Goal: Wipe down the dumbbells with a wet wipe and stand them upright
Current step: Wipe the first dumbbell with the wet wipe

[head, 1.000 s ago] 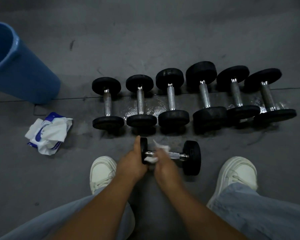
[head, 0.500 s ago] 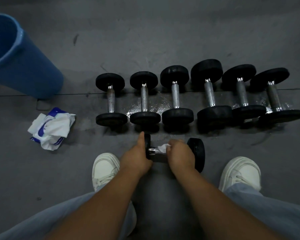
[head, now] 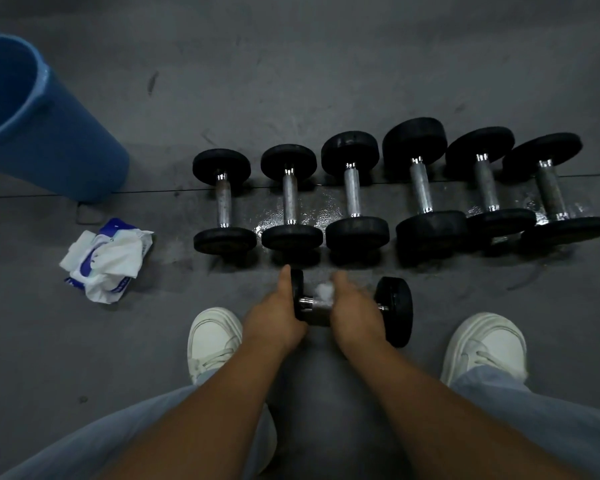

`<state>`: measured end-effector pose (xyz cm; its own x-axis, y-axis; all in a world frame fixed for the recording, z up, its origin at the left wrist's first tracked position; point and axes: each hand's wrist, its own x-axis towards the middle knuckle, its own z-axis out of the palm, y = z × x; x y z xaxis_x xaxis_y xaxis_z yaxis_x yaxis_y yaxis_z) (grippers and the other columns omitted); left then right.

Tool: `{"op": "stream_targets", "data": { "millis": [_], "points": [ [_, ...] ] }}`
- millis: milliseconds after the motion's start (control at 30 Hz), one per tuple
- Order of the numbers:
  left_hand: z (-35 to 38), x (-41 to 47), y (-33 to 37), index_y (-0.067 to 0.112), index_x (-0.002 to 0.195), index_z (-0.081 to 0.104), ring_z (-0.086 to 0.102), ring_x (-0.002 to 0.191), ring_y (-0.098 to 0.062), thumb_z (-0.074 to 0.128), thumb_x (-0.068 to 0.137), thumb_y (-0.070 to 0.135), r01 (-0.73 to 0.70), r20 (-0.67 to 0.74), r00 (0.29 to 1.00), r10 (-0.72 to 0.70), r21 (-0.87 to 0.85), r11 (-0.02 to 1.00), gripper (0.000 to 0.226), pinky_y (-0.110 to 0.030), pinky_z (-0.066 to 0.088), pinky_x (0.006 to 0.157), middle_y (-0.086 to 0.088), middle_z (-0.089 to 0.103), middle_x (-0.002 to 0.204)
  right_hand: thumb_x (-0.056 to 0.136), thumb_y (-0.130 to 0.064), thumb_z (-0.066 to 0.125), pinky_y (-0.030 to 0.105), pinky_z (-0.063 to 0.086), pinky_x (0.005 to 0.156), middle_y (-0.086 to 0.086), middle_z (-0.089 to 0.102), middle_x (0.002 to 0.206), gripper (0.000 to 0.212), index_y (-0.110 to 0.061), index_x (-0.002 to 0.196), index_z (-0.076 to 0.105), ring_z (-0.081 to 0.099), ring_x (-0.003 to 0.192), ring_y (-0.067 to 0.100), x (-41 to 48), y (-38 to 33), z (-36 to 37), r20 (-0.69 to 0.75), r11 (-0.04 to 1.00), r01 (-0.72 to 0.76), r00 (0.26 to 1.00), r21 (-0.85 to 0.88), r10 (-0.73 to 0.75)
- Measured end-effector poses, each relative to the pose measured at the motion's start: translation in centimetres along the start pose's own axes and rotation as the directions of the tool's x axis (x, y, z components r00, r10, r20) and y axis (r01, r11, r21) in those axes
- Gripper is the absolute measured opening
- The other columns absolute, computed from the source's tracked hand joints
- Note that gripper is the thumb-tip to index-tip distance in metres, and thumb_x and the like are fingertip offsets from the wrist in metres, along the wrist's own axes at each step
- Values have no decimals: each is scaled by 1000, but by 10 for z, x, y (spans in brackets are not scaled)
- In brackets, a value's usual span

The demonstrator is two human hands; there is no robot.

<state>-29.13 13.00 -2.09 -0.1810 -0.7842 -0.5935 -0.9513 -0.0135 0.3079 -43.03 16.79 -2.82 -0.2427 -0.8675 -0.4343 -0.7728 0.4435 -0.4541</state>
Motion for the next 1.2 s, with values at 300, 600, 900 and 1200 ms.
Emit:
{"op": "stream_targets", "data": {
  "millis": [300, 600, 900, 1200],
  "points": [
    [-4, 3, 2, 34, 154, -6, 62, 115, -29, 65, 79, 31, -15, 11, 1000, 16, -7, 1000, 102, -36, 50, 94, -7, 62, 131, 83, -16, 38, 46, 48, 93, 12, 67, 112, 41, -9, 111, 68, 64, 106, 31, -16, 2, 20, 38, 931, 157, 987, -330, -154],
    [-2, 0, 2, 34, 153, -6, 62, 112, -31, 67, 79, 33, -18, 3, 1000, 18, 9, 1000, 104, -35, 49, 89, -8, 63, 128, 95, -16, 40, 36, 41, 90, 7, 64, 109, 26, -16, 113, 60, 59, 103, 28, -13, -6, -3, 84, 908, 277, 961, -314, -264],
    [-18, 17, 7, 25, 156, 0, 60, 117, -33, 70, 83, 33, -71, 111, 992, 64, 60, 996, 101, -36, 46, 93, -16, 61, 130, 97, -11, 42, 35, 48, 84, 9, 63, 122, 30, -10, 120, 60, 62, 110, 28, 2, -49, -24, 207, 834, 271, 959, -480, -192],
    [-24, 24, 1, 22, 135, 35, 63, 109, -33, 71, 72, 61, 46, 37, 998, -45, -29, 999, 82, -37, 51, 88, -11, 65, 120, 97, -9, 37, 36, 44, 88, 14, 61, 119, 31, -8, 124, 52, 60, 107, 31, -1, -9, -15, 181, 814, 260, 965, -519, -192]
  ]
}}
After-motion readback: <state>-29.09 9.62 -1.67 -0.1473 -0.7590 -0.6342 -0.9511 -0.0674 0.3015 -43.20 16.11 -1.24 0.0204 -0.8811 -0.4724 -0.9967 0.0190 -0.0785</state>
